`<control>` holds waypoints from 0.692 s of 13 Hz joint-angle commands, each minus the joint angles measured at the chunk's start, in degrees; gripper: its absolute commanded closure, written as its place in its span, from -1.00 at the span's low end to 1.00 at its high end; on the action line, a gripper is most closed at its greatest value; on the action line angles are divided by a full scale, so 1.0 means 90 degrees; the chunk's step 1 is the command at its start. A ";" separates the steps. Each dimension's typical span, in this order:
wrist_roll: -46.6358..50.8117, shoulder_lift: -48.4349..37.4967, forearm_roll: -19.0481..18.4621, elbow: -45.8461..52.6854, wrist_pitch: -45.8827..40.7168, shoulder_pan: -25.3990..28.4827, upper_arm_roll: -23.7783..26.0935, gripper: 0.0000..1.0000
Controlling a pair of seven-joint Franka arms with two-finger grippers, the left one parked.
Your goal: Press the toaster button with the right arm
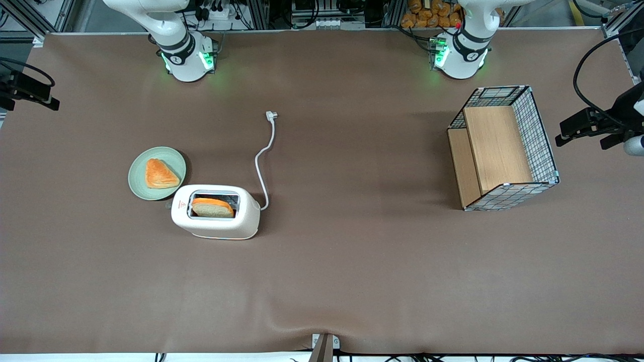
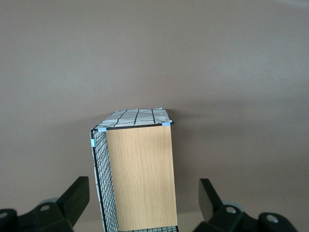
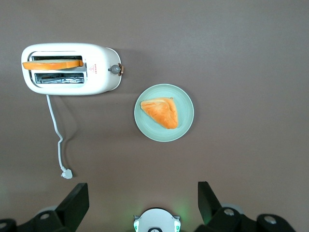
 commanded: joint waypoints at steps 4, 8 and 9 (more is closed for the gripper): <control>0.0071 0.0053 -0.0134 0.0151 -0.0118 -0.0134 0.0108 -1.00; 0.0042 0.0111 -0.0192 0.0151 -0.0108 -0.0164 0.0089 -1.00; 0.0042 0.0111 -0.0308 0.0151 -0.0108 -0.0164 0.0089 -1.00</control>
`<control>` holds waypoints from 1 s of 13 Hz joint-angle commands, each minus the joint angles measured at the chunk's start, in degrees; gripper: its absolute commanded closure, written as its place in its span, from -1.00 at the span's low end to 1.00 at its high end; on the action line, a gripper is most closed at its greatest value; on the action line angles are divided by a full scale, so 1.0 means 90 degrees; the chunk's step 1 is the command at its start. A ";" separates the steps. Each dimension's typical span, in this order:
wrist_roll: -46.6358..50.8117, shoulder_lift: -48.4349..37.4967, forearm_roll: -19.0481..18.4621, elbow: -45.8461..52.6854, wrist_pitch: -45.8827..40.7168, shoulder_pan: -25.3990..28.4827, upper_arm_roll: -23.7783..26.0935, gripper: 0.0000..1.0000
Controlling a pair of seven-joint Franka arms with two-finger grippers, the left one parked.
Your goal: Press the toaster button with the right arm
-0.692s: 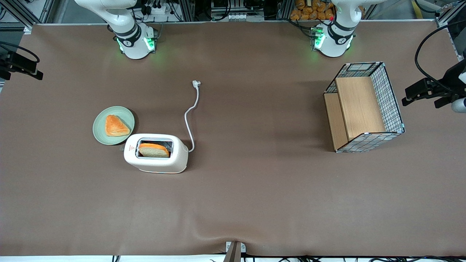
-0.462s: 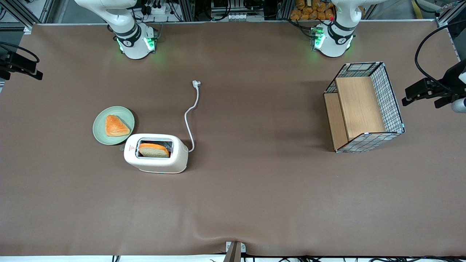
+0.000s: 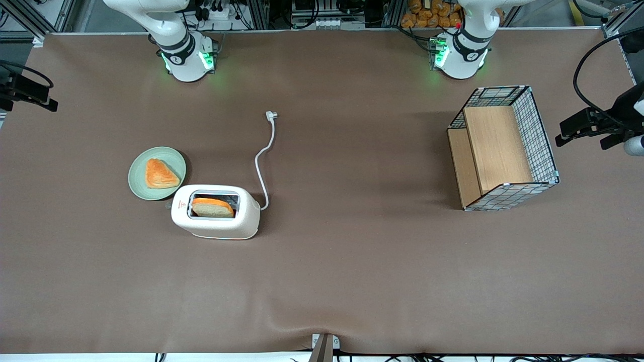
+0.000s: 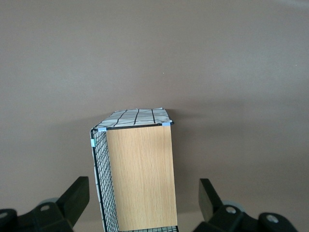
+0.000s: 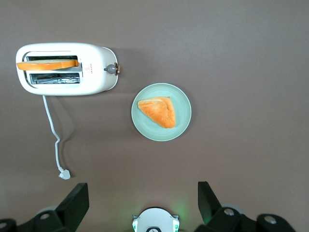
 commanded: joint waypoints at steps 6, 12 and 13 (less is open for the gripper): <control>0.0020 0.0259 -0.0244 0.0141 -0.0106 -0.0117 0.0093 -1.00; 0.0010 0.0806 -0.0088 0.0083 -0.0038 0.0038 0.0132 -1.00; 0.0020 0.0855 -0.0030 0.0082 -0.0038 0.0126 0.0132 -1.00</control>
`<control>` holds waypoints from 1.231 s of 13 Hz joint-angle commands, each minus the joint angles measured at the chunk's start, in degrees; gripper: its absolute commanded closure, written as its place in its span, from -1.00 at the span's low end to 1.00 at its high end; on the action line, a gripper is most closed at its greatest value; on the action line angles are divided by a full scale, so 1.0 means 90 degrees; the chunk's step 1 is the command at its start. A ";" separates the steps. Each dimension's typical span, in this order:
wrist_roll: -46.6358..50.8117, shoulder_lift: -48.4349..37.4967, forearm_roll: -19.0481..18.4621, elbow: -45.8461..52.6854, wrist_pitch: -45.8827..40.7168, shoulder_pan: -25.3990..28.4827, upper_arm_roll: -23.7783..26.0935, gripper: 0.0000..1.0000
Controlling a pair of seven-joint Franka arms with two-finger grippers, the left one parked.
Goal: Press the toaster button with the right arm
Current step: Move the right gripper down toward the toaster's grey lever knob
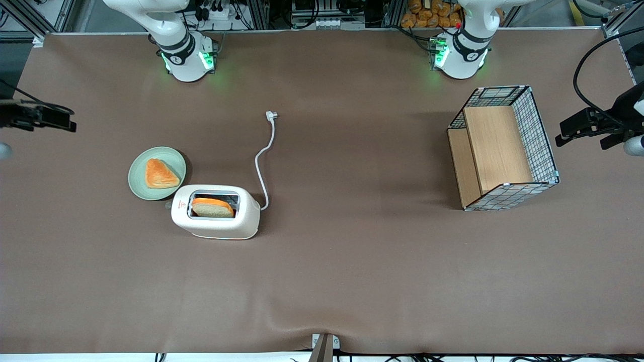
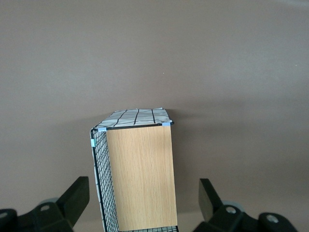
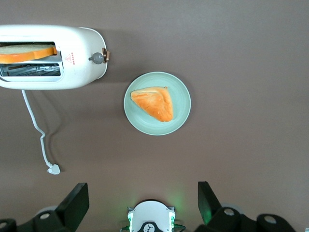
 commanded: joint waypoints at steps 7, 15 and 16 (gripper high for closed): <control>-0.0318 0.0799 0.0760 -0.0107 0.0283 0.0197 0.0048 -1.00; -0.1880 0.1472 0.0975 -0.0577 0.1828 0.0451 0.0048 0.39; -0.1959 0.1521 0.0975 -0.0635 0.1896 0.0480 0.0048 0.50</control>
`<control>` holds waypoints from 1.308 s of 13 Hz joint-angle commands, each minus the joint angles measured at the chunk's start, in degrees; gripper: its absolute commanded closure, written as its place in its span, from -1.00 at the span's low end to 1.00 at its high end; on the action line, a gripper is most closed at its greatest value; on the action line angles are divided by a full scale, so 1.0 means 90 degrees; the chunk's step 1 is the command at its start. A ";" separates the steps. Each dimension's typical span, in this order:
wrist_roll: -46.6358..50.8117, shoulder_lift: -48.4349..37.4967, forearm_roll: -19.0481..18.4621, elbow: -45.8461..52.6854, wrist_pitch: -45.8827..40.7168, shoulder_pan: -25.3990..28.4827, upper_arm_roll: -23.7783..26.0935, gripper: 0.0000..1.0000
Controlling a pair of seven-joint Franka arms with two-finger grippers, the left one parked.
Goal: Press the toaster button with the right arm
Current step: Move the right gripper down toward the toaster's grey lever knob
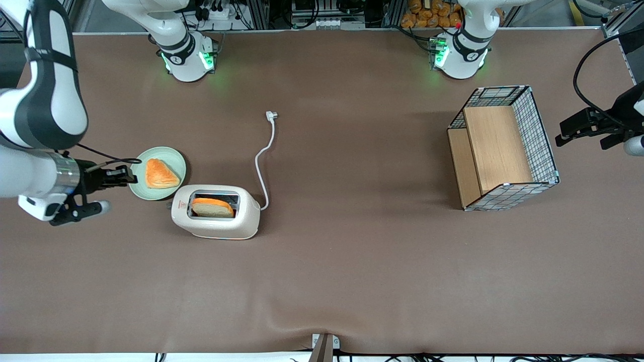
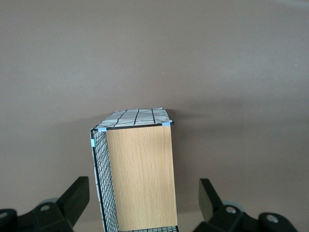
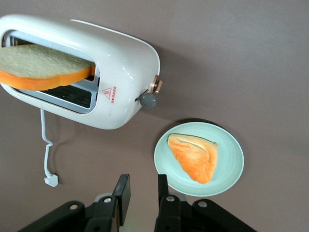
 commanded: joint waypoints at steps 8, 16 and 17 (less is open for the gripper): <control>-0.0969 0.0078 0.0458 -0.0827 0.1142 0.0243 -0.0018 1.00; -0.1029 0.0498 0.2265 -0.1052 0.1309 -0.0431 -0.0008 1.00; -0.1019 0.0517 0.2402 -0.1043 0.1319 -0.0479 -0.0018 1.00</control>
